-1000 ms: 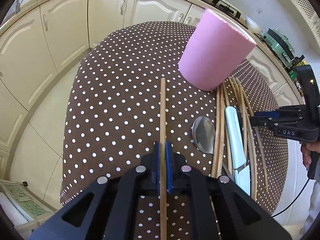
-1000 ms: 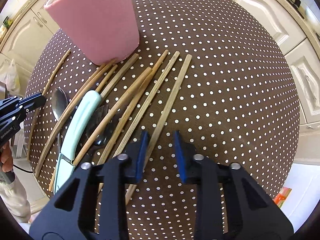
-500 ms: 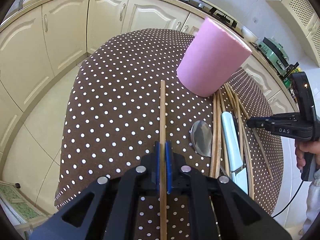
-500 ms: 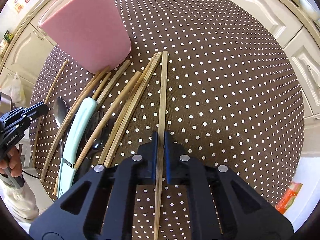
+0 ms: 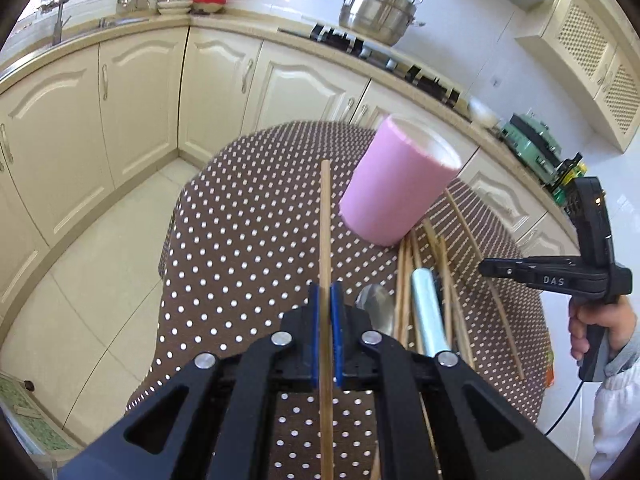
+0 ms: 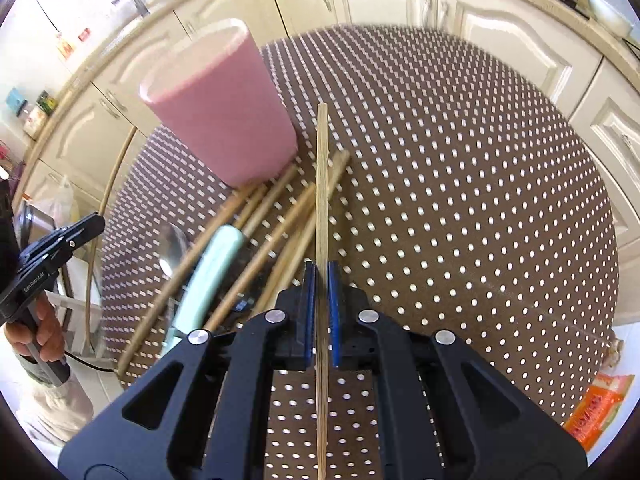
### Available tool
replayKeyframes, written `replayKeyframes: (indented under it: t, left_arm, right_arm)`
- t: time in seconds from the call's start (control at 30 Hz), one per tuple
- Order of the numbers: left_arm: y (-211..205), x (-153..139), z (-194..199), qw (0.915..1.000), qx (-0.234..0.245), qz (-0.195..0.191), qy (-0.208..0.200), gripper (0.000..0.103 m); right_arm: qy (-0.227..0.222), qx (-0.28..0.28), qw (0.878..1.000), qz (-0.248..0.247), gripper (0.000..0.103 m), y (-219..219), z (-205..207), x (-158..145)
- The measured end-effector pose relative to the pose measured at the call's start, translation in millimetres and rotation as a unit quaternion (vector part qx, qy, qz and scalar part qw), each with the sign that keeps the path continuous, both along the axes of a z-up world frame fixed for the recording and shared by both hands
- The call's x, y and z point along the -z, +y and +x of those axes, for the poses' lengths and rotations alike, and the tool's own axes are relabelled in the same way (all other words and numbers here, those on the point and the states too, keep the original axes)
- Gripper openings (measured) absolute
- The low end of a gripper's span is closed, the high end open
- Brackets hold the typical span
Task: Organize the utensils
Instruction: 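Raise both held chopsticks over the pink cup and drop them inside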
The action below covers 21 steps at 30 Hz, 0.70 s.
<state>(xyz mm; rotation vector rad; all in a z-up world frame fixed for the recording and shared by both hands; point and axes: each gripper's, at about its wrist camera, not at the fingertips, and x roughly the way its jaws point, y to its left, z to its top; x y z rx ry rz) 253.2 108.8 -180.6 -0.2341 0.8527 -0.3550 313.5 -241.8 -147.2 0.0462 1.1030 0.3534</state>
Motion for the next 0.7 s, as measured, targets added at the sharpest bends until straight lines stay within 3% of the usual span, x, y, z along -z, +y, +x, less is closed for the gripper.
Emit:
replayKeyframes:
  t: [0.33,0.5,0.7]
  left_arm:
    - [-7.3,-60.3,-18.5,0.9929,0.009,-0.042,-0.111,0.005]
    - [-23.3,-84.0,-19.2,0.9866,0.020,-0.050,-0.154,0.005]
    - [-46.2,-107.9,-8.8,0.9751,0.033,-0.077,-0.206,0.005]
  right_arm:
    - [-0.105,-0.018,0.992,0.072,0.007,-18.1,-31.6,-64.0]
    - [-0.157,-0.024,0.981,0.109,0.007,-24.3,-42.9,-88.6]
    - [-0.223,-0.025,0.966,0.130,0.007,-0.6,-45.6,-111.9]
